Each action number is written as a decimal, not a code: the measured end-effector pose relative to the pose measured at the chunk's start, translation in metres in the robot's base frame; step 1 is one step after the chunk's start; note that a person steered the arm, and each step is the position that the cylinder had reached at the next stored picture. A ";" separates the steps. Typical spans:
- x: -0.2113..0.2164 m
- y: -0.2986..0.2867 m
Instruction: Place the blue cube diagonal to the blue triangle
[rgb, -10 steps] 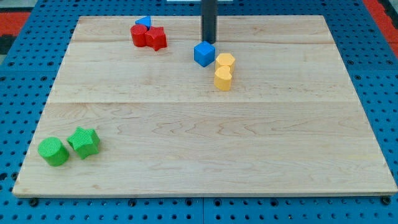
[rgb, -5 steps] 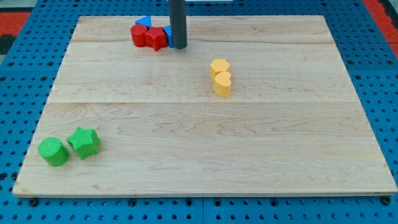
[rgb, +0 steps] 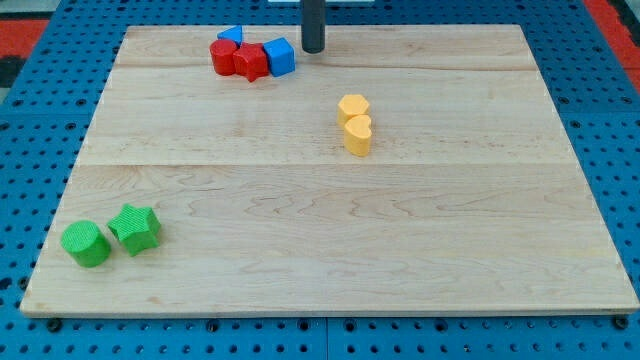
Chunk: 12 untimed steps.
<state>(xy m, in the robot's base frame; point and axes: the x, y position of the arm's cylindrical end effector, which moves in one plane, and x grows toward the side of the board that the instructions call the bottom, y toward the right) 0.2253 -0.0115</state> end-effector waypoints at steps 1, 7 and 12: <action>-0.033 -0.028; 0.035 -0.022; 0.082 0.116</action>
